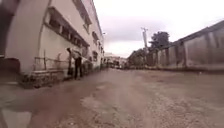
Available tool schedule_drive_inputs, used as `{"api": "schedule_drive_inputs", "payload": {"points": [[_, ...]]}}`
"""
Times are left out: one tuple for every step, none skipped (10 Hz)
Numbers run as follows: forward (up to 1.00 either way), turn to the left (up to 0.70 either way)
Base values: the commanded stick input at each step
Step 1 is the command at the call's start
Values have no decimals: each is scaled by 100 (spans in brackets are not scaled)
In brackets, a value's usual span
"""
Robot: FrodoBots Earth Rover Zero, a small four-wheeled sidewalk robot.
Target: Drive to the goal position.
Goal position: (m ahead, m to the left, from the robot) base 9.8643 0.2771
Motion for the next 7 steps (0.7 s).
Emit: {"api": "schedule_drive_inputs", "payload": {"points": [[85,-14],[85,-20],[85,-27],[85,-33],[85,-34],[85,-34],[85,-14]]}}
